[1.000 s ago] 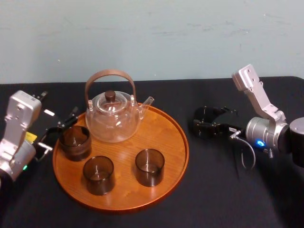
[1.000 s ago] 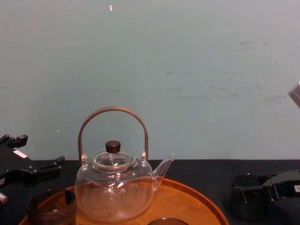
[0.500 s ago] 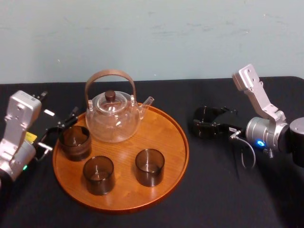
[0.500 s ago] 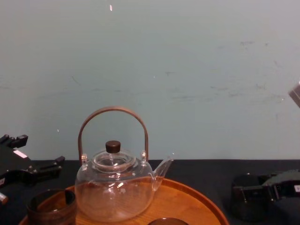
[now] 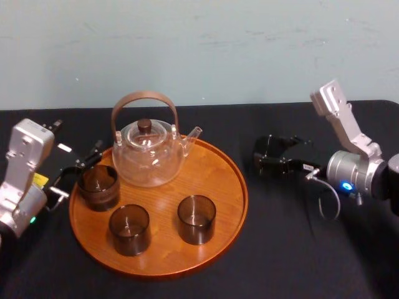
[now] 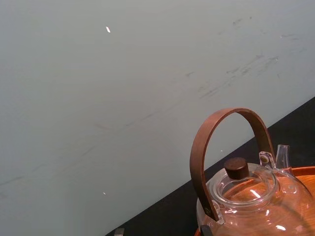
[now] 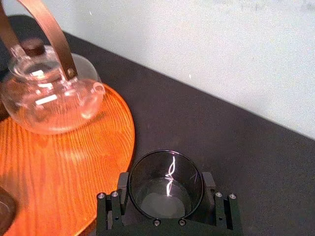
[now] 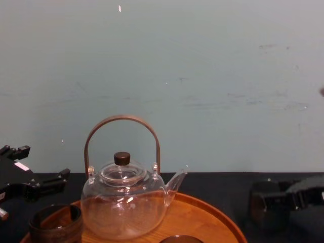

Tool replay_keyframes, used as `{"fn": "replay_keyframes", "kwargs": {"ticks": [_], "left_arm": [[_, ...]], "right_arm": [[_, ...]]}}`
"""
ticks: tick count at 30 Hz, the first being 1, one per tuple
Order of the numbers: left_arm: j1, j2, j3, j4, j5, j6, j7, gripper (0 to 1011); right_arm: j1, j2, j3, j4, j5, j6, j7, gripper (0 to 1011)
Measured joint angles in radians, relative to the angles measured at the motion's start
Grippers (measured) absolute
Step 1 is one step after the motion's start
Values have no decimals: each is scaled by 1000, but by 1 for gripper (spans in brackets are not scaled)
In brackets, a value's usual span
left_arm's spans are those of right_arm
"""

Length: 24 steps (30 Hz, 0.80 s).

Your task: Pick up the glass from the table and place it on the tray.

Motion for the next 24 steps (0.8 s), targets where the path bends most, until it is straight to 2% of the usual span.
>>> {"fn": "replay_keyframes", "kwargs": {"ticks": [5, 11, 17, 24], "left_arm": [[0, 0, 0, 0, 0, 0, 0, 1001], [0, 0, 0, 0, 0, 0, 0, 1001], [0, 0, 0, 0, 0, 0, 0, 1001], [0, 0, 0, 0, 0, 0, 0, 1001]], "right_arm": [[-15, 25, 12, -68, 18, -2, 8, 902], [-16, 44, 8, -122, 28, -5, 22, 902], [6, 49, -22, -147, 28, -12, 40, 902], [36, 33, -68, -146, 27, -22, 64, 902]]}}
